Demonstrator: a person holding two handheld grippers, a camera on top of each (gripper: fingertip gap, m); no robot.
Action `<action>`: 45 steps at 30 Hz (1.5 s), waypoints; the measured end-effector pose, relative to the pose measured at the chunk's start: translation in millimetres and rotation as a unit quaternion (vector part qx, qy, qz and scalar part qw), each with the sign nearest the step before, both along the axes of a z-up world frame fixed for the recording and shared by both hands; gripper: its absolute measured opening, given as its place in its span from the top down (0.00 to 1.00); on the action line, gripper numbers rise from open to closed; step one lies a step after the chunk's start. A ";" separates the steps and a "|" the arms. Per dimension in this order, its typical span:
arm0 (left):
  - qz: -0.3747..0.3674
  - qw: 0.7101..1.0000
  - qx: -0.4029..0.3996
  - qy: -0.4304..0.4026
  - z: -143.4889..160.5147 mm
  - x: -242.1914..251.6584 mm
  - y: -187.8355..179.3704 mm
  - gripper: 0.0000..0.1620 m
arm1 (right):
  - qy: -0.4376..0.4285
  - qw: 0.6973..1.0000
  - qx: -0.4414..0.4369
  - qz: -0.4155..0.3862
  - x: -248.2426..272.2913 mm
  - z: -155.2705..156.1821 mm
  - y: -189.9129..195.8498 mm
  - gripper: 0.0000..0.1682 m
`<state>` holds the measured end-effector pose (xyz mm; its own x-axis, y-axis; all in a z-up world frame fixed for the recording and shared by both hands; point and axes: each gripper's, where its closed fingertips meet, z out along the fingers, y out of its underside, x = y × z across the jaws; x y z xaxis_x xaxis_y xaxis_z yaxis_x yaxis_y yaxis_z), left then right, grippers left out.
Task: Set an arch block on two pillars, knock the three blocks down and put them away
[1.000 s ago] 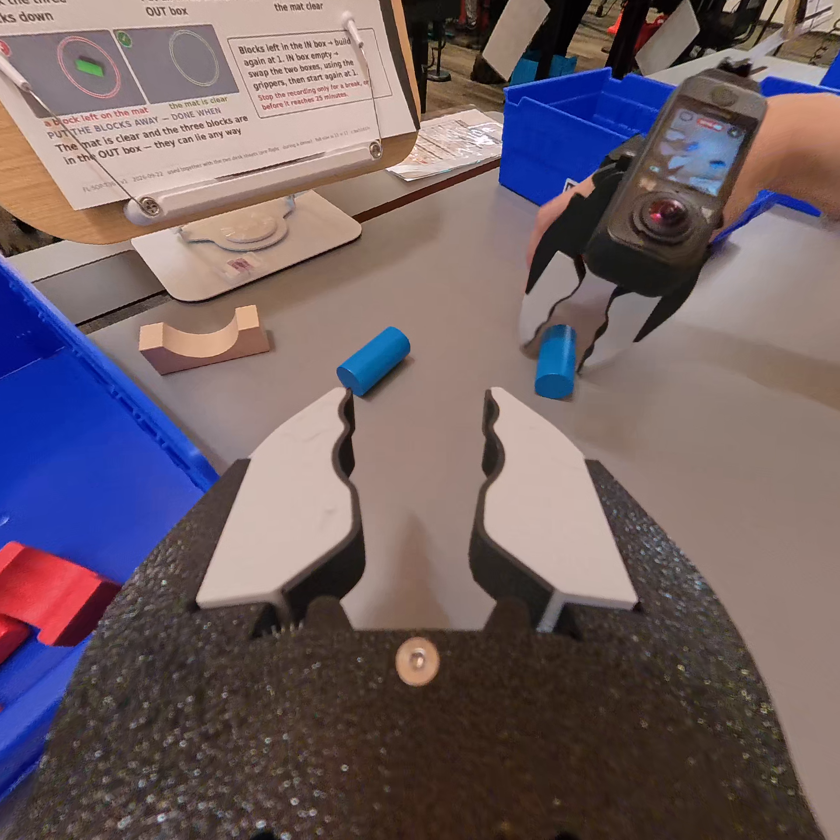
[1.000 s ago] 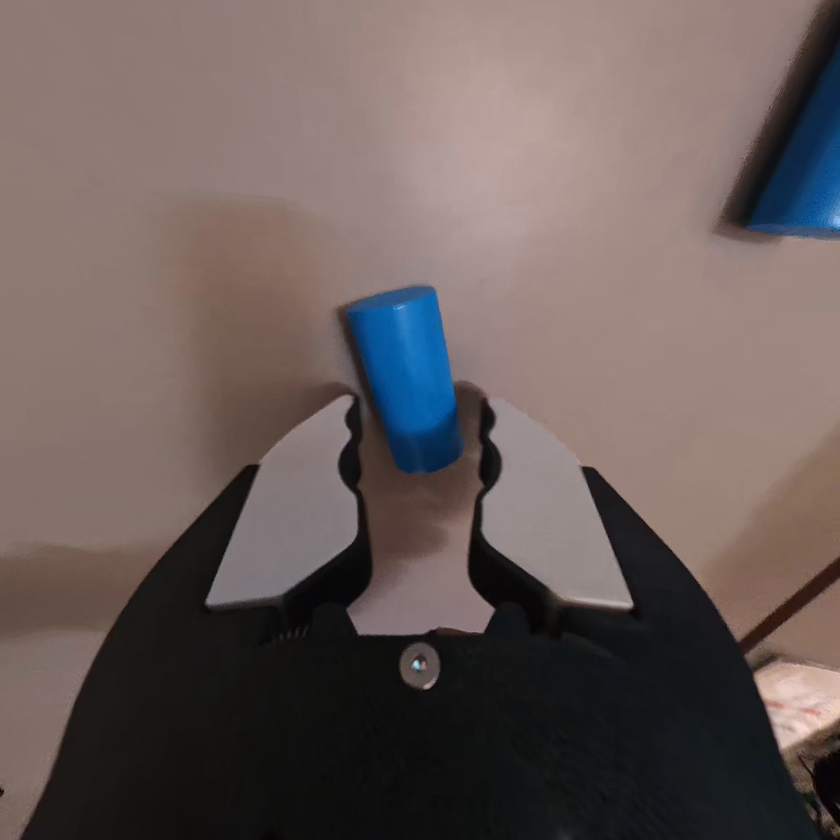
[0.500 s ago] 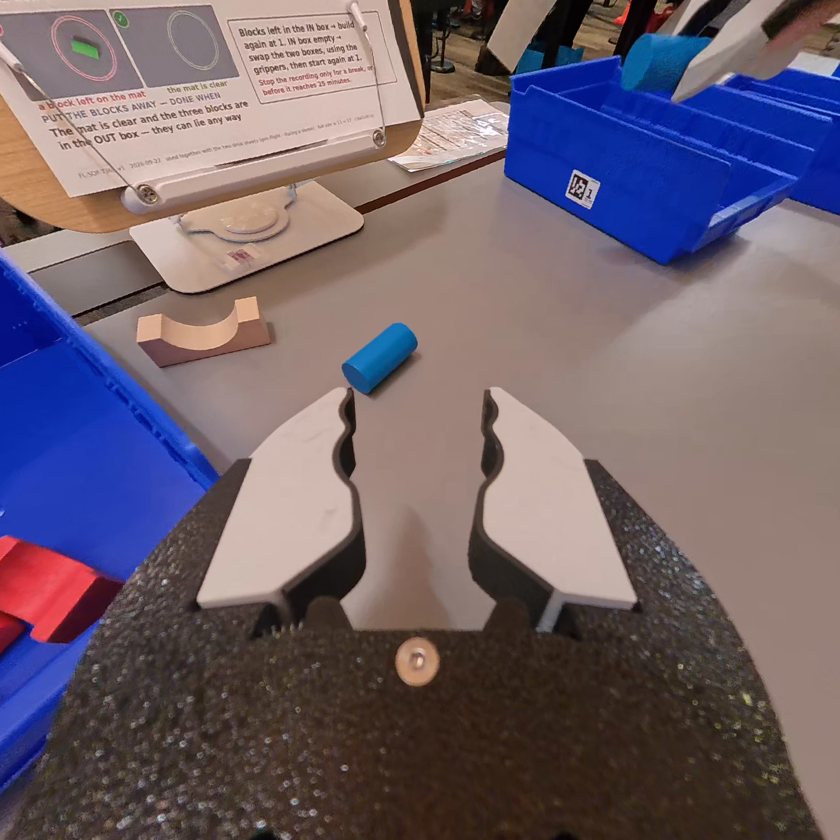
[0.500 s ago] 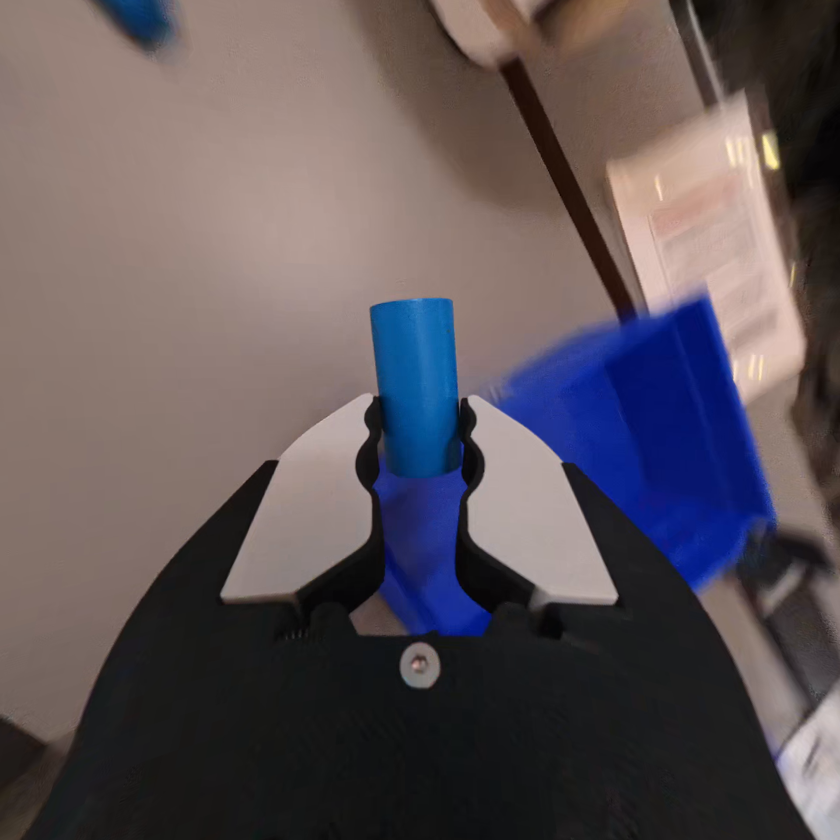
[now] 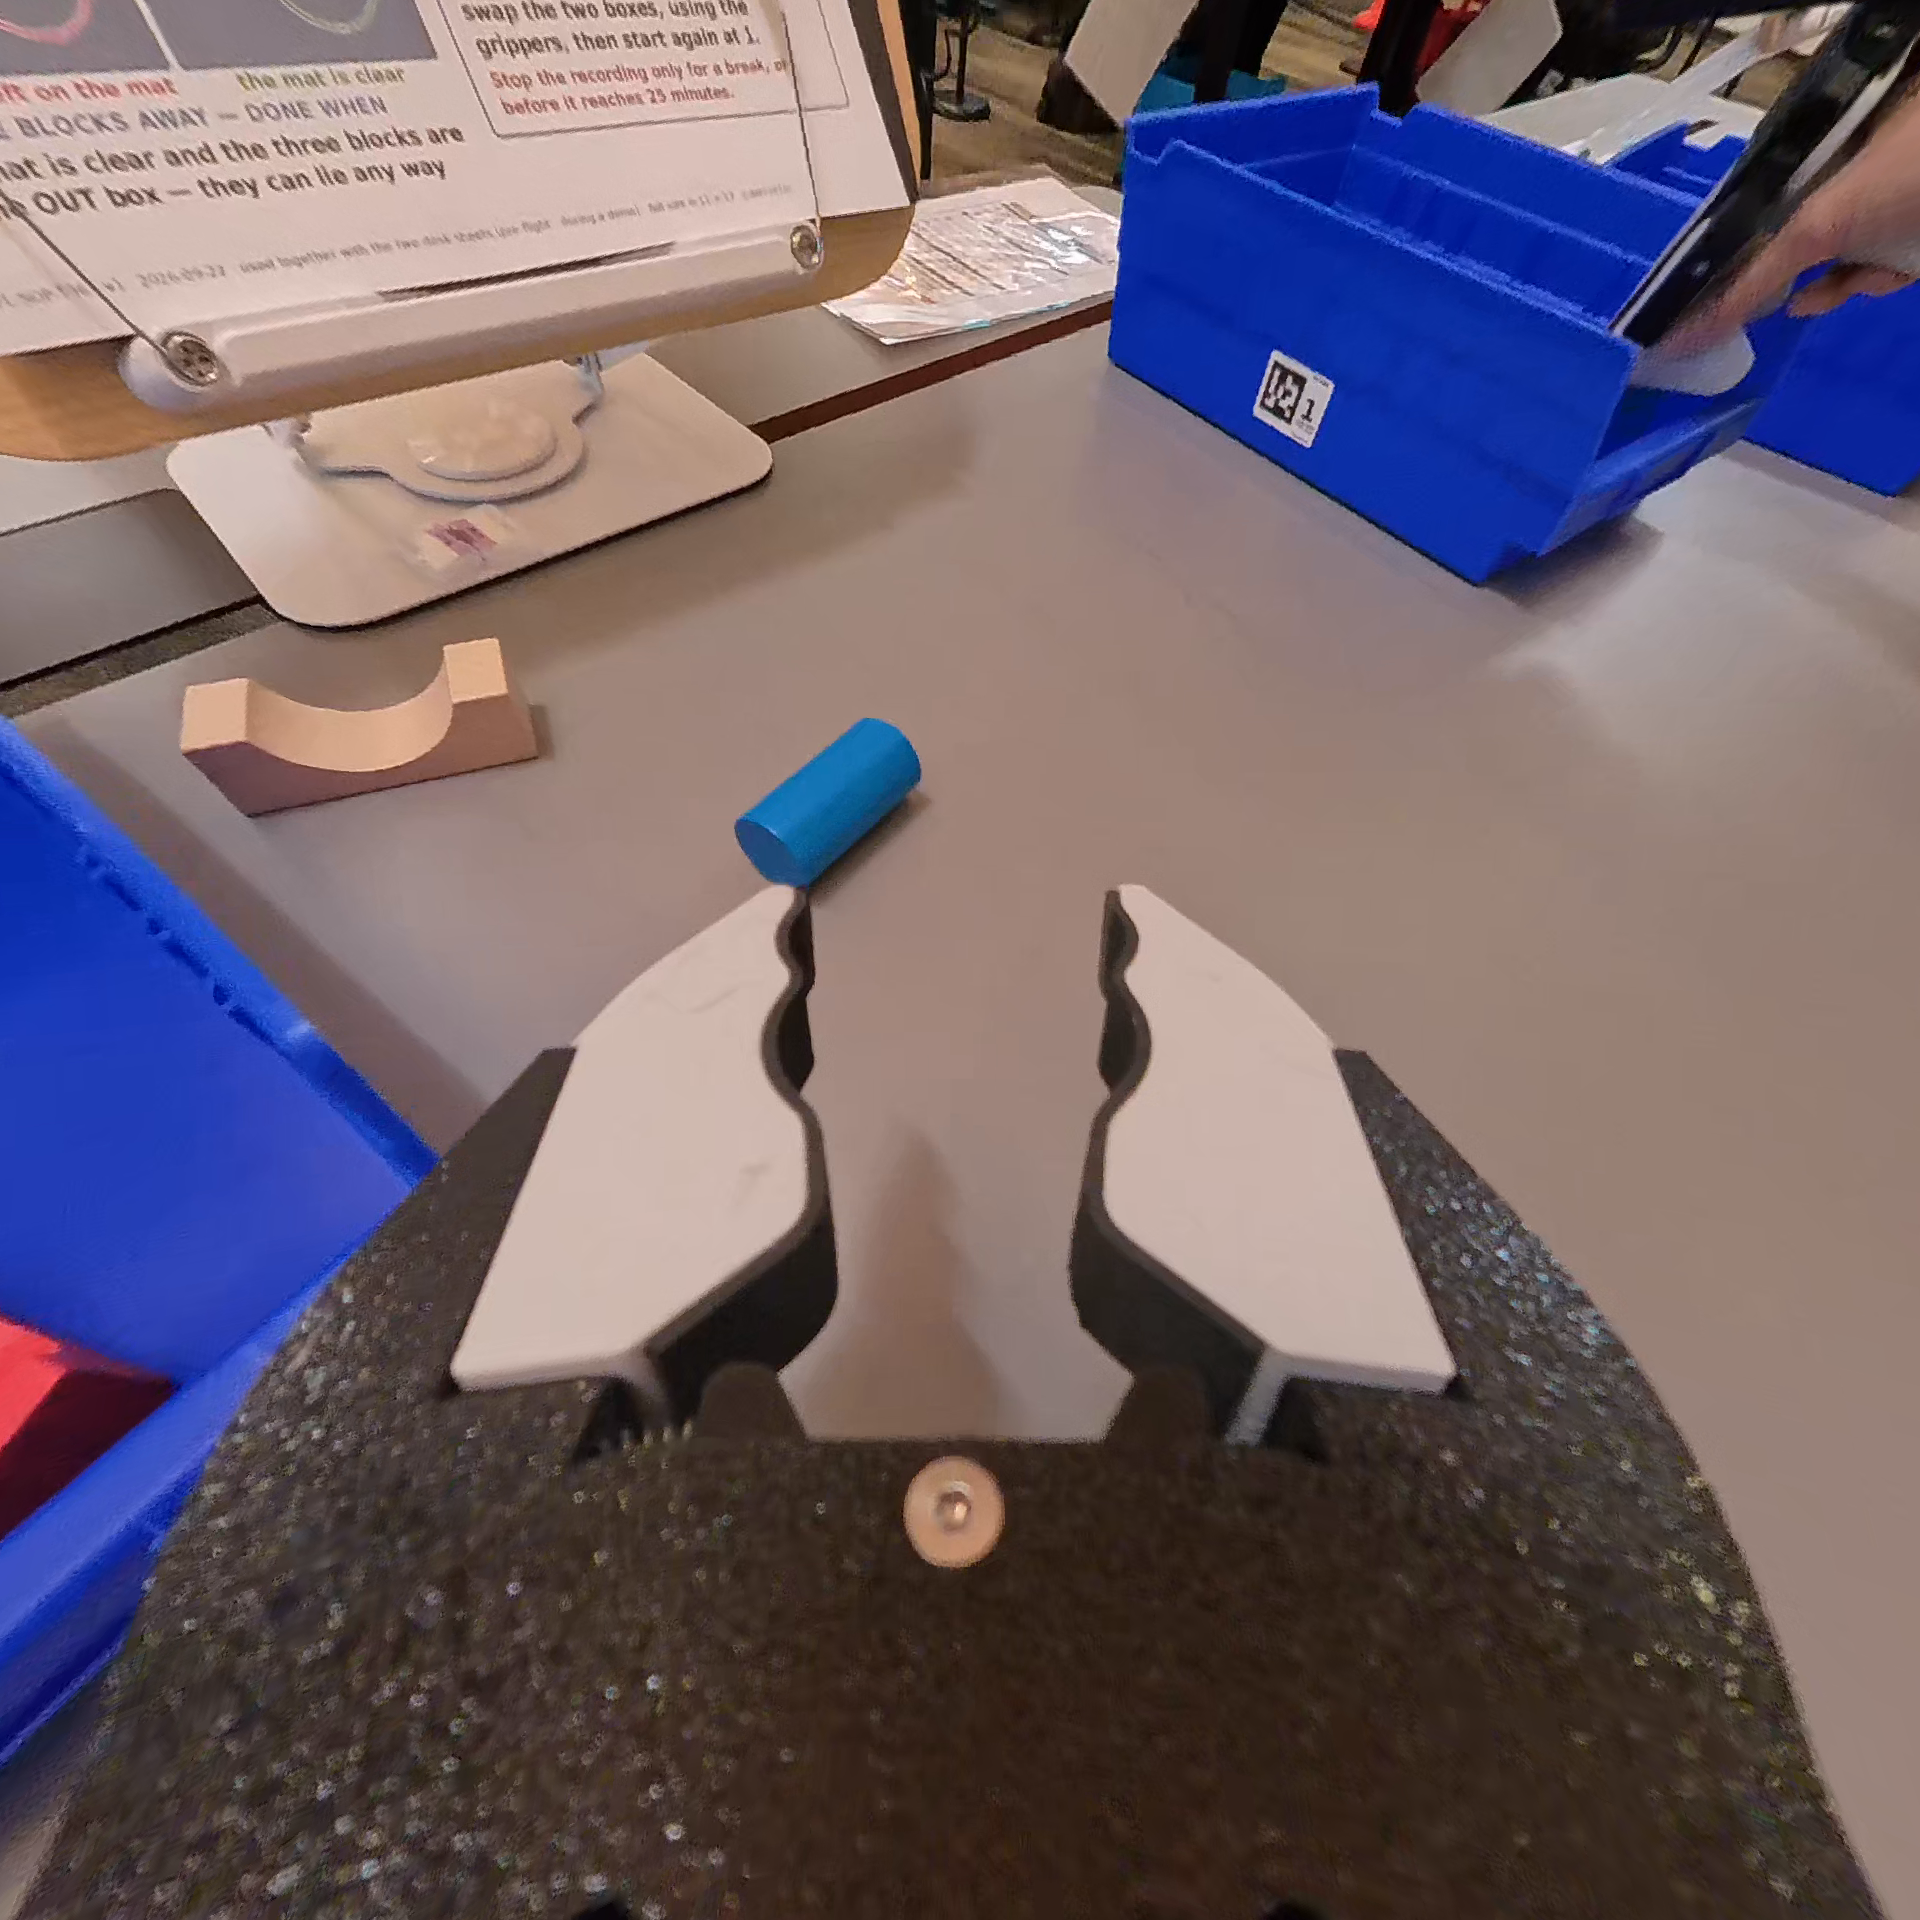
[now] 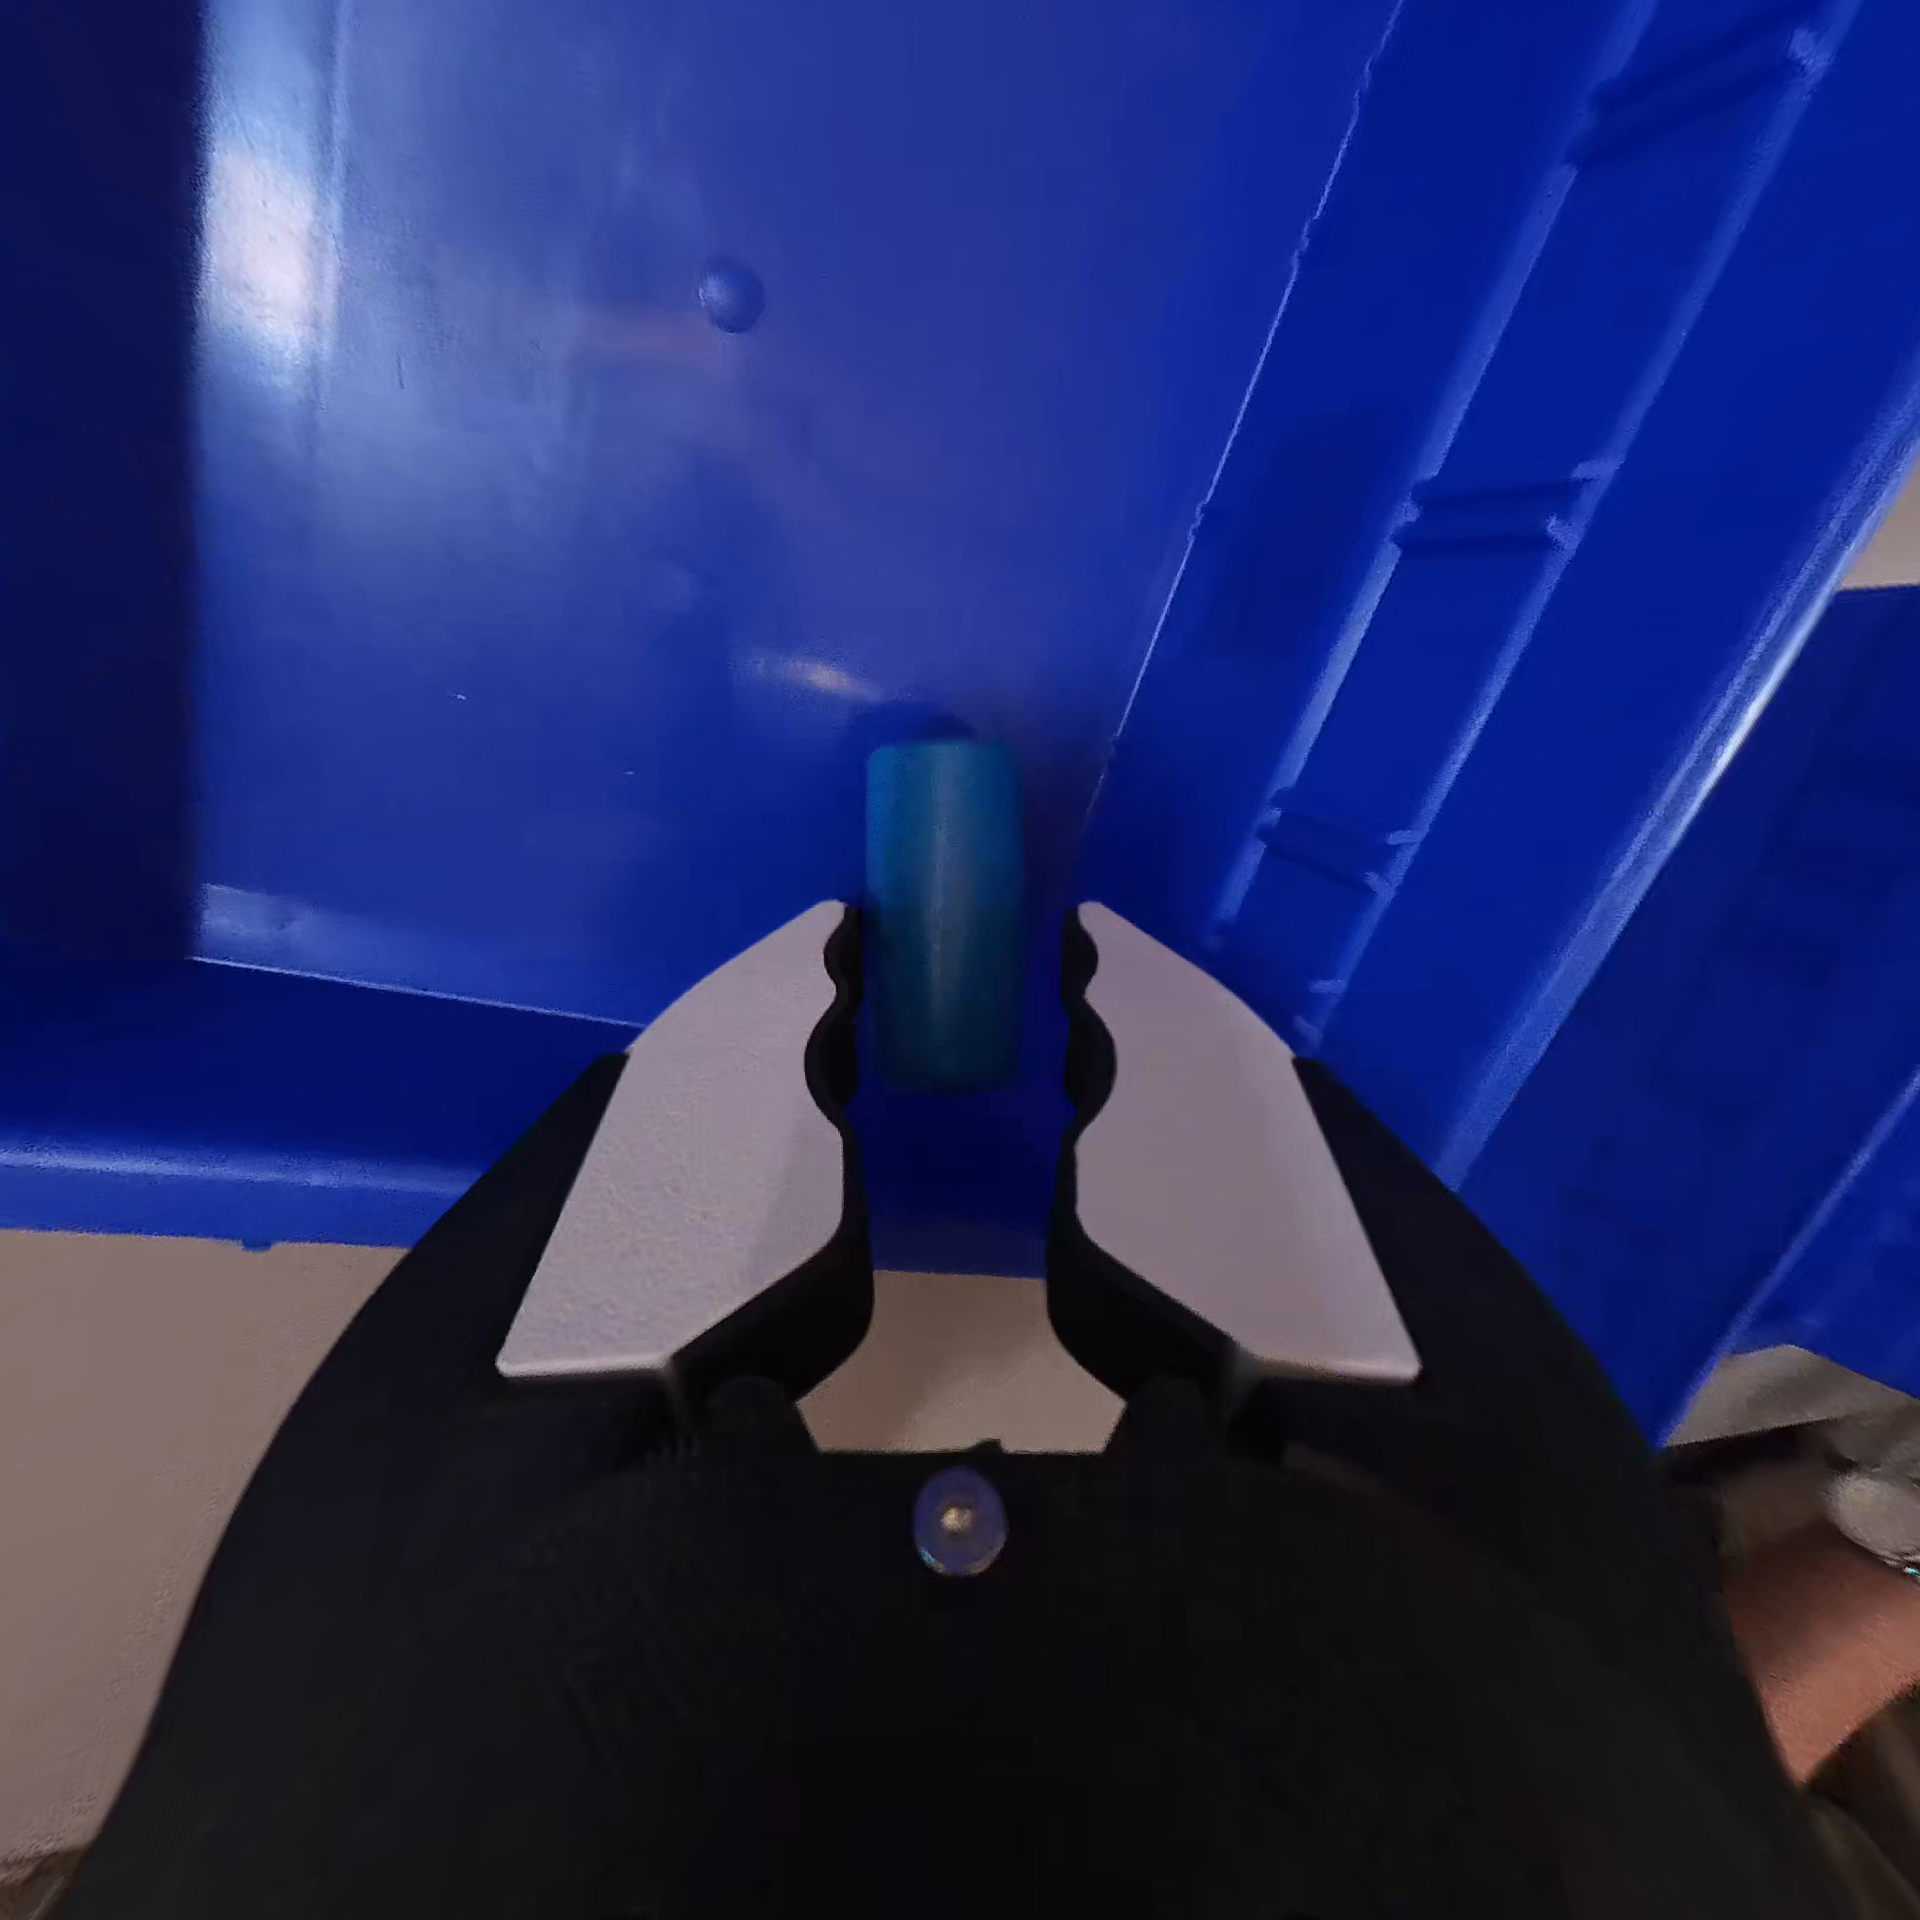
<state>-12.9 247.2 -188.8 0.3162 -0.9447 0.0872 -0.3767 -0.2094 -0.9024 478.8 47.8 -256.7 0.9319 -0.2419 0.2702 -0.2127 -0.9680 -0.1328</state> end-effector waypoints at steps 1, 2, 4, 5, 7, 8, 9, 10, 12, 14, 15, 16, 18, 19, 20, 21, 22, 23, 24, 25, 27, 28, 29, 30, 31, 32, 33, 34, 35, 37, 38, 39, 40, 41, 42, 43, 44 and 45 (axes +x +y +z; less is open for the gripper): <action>-0.002 1.000 -0.001 0.005 -1.6 0.3 -0.1 0.68 | -0.004 1.000 0.008 0.005 -0.6 0.2 3.0 0.76; 0.000 1.000 0.000 0.010 -2.8 -0.2 0.7 0.68 | 0.000 1.000 0.016 0.008 -3.8 1.4 5.7 0.75; 0.007 1.000 0.001 0.008 -2.7 -2.1 2.3 0.68 | -0.021 0.999 0.015 0.024 -8.1 15.6 9.5 0.71; 0.009 1.000 -0.002 0.003 -1.7 -2.4 2.3 0.68 | -0.039 0.998 0.030 0.043 -12.9 29.2 17.2 0.68; 0.010 1.000 -0.008 -0.006 0.7 -2.3 3.0 0.68 | -0.066 0.990 0.087 0.088 -36.8 65.5 42.7 0.67; 0.011 1.000 -0.008 -0.008 2.5 -2.3 3.7 0.68 | -0.069 0.981 0.130 0.123 -59.0 85.0 59.8 0.67; 0.011 1.000 -0.006 -0.010 4.5 -2.6 4.0 0.68 | -0.062 0.967 0.178 0.172 -88.8 103.8 79.7 0.68; 0.013 1.000 -0.004 -0.016 7.0 -2.9 3.9 0.68 | -0.048 0.946 0.220 0.235 -124.6 119.6 99.5 0.68; 0.017 0.999 -0.001 -0.036 14.7 -2.6 4.0 0.69 | -0.018 0.888 0.262 0.376 -202.3 134.9 129.3 0.67; 0.018 0.998 -0.003 -0.054 23.4 -2.6 3.3 0.69 | -0.004 0.831 0.281 0.480 -270.3 132.0 153.2 0.64; 0.017 0.998 -0.004 -0.061 27.5 -3.4 2.5 0.69 | 0.000 0.806 0.291 0.515 -299.3 127.1 166.1 0.65; 0.019 0.998 -0.004 -0.066 31.2 -5.2 1.9 0.69 | 0.003 0.787 0.289 0.545 -322.6 118.6 178.3 0.65; 0.025 0.997 0.000 -0.077 39.2 -10.1 0.8 0.69 | 0.003 0.745 0.258 0.615 -359.4 94.4 198.8 0.64; 0.025 0.997 0.005 -0.079 43.5 -12.7 0.0 0.69 | -0.006 0.729 0.250 0.637 -370.4 83.4 211.1 0.64; 0.025 0.996 0.014 -0.079 47.8 -15.6 -0.5 0.69 | -0.011 0.723 0.244 0.646 -378.3 73.6 225.6 0.64; 0.026 0.996 0.025 -0.078 52.0 -18.9 -0.3 0.69 | 0.007 0.718 0.238 0.654 -388.2 63.6 236.1 0.64; 0.030 0.996 0.038 -0.076 55.7 -22.9 0.5 0.69 | 0.037 0.714 0.232 0.660 -397.9 53.8 243.6 0.65; 0.036 0.995 0.049 -0.076 59.0 -27.1 1.9 0.69 | 0.063 0.714 0.224 0.661 -404.7 44.5 251.3 0.66; 0.041 0.995 0.057 -0.077 61.8 -30.9 3.2 0.69 | 0.095 0.715 0.207 0.661 -410.8 34.2 254.5 0.67; 0.044 0.994 0.061 -0.079 63.9 -33.9 4.1 0.69 | 0.128 0.715 0.185 0.662 -416.8 24.6 254.6 0.68; 0.046 0.993 0.062 -0.090 66.8 -38.2 7.3 0.69 | 0.160 0.711 0.152 0.668 -424.9 7.1 257.0 0.71; 0.050 0.992 0.057 -0.098 67.1 -40.3 10.1 0.69 | 0.167 0.710 0.133 0.671 -426.2 -2.3 257.5 0.71; 0.054 0.992 0.048 -0.103 66.2 -42.6 12.9 0.69 | 0.170 0.711 0.113 0.673 -426.2 -11.1 258.3 0.72; 0.057 0.992 0.039 -0.105 64.9 -45.2 15.1 0.69 | 0.160 0.715 0.112 0.671 -425.8 -16.8 264.0 0.73; 0.060 0.992 0.033 -0.108 64.2 -48.1 17.6 0.69 | 0.156 0.718 0.107 0.670 -425.9 -21.2 266.6 0.74; 0.065 0.991 0.030 -0.112 64.5 -51.2 20.4 0.69 | 0.158 0.718 0.102 0.671 -427.3 -24.7 266.8 0.77; 0.069 0.990 0.028 -0.117 65.3 -54.0 23.0 0.70 | 0.155 0.717 0.095 0.673 -427.4 -27.8 266.8 0.80; 0.072 0.989 0.025 -0.123 66.2 -56.1 25.0 0.70 | 0.143 0.718 0.093 0.675 -426.3 -29.1 269.2 0.81; 0.073 0.989 0.020 -0.129 66.8 -57.5 26.5 0.70 | 0.132 0.720 0.093 0.675 -425.5 -29.1 270.6 0.81; 0.069 0.987 0.004 -0.144 67.1 -57.9 27.0 0.71 | 0.108 0.730 0.079 0.670 -419.2 -29.0 268.8 0.81; 0.065 0.986 -0.007 -0.151 66.9 -57.2 26.3 0.71 | 0.091 0.737 0.074 0.665 -413.3 -27.2 267.4 0.81; 0.062 0.985 -0.018 -0.158 66.3 -56.4 25.2 0.71 | 0.080 0.747 0.074 0.656 -407.4 -22.8 264.4 0.81; 0.059 0.985 -0.030 -0.162 65.4 -55.8 23.9 0.71 | 0.081 0.759 0.083 0.640 -402.6 -15.6 260.1 0.81; 0.060 0.983 -0.042 -0.166 64.2 -55.4 22.7 0.71 | 0.086 0.773 0.097 0.621 -396.9 -6.1 255.5 0.81; 0.064 0.981 -0.052 -0.173 63.3 -55.2 22.2 0.71 | 0.086 0.785 0.119 0.601 -388.9 6.0 251.5 0.81; 0.072 0.979 -0.061 -0.182 62.5 -54.5 22.1 0.72 | 0.076 0.801 0.143 0.576 -376.5 19.8 247.9 0.81; 0.080 0.975 -0.070 -0.196 62.2 -53.1 22.0 0.73 | 0.069 0.822 0.165 0.540 -361.2 34.5 242.7 0.81; 0.086 0.970 -0.078 -0.212 62.3 -50.6 21.6 0.74 | 0.066 0.846 0.188 0.494 -344.0 50.1 236.0 0.81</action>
